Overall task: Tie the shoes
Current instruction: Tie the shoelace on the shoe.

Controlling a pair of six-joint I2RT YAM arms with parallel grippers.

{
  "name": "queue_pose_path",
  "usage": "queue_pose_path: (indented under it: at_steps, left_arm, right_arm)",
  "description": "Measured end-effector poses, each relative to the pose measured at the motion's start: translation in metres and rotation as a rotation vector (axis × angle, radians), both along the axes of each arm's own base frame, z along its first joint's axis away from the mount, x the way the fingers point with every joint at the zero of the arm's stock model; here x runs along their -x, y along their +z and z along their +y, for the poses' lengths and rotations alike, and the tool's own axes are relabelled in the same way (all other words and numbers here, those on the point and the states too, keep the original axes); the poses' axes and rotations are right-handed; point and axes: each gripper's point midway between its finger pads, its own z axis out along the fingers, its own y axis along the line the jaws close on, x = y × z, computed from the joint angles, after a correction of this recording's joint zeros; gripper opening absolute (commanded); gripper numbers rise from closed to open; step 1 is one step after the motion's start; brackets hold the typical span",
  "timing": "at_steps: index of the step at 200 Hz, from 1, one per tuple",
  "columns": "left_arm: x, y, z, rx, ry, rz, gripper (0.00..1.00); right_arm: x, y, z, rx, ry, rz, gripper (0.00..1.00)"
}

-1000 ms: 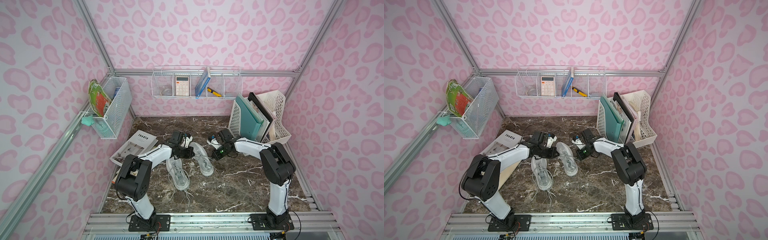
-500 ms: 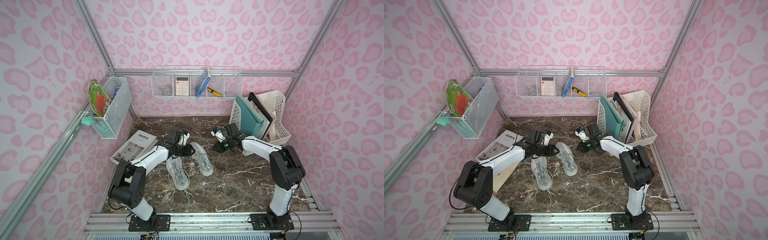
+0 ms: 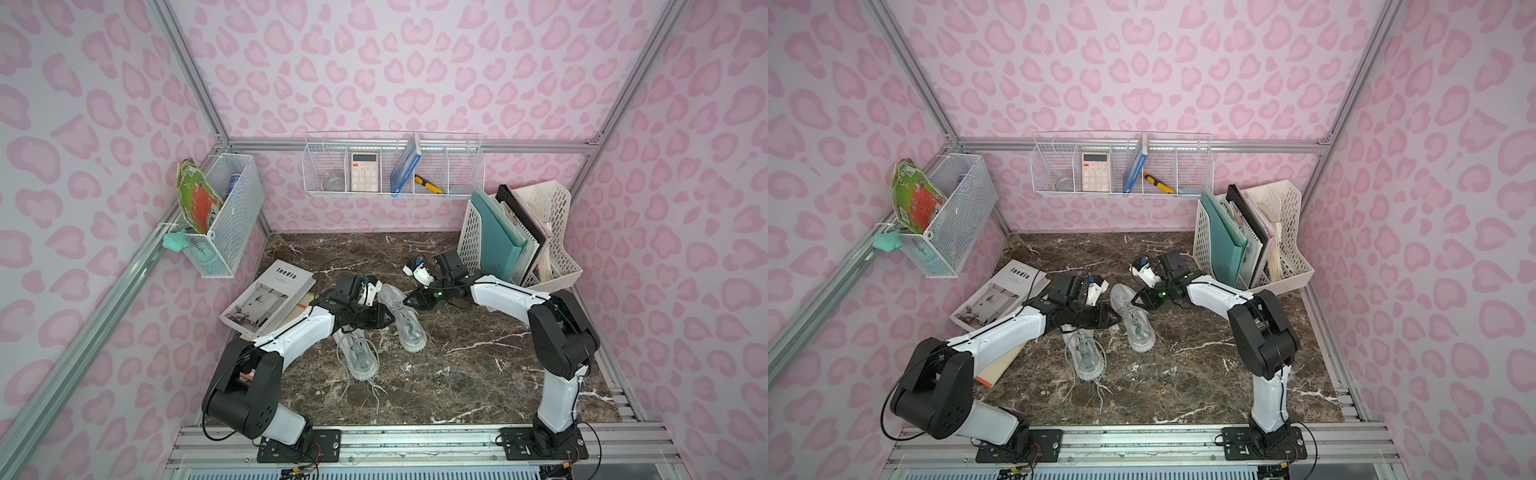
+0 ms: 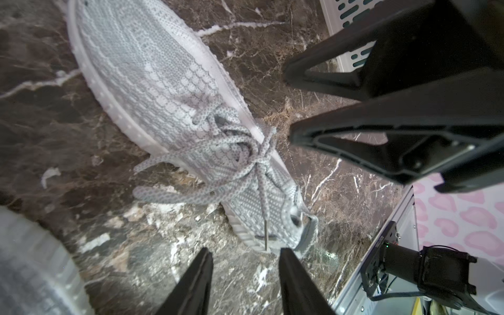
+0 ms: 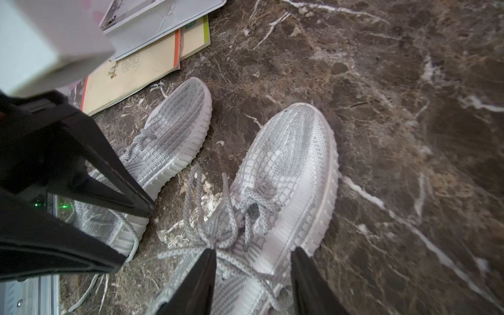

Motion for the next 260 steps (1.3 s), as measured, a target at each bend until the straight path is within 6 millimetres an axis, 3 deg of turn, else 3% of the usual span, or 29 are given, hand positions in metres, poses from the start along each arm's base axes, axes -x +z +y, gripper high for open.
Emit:
queue_pose_path:
  at_steps: [56, 92, 127, 174, 260]
  left_arm:
    - [-0.004, -0.004, -0.016, 0.039, -0.055, 0.034, 0.29]
    - [-0.003, -0.006, -0.019, 0.046, -0.075, 0.044, 0.12]
    - [-0.004, -0.007, -0.019, 0.042, -0.081, 0.045, 0.02]
    - [-0.002, -0.009, -0.017, 0.027, -0.087, 0.050, 0.24]
    - [-0.006, -0.019, -0.021, 0.018, -0.095, 0.092, 0.28]
  right_arm:
    - [0.009, -0.013, 0.008, 0.007, 0.050, 0.032, 0.49]
    - [0.011, -0.021, 0.010, 0.013, 0.060, 0.046, 0.48]
    - [0.013, -0.024, 0.011, 0.016, 0.065, 0.053, 0.48]
    - [0.013, -0.024, 0.011, 0.017, 0.064, 0.052, 0.47]
    - [0.013, -0.025, 0.010, 0.019, 0.062, 0.051, 0.47]
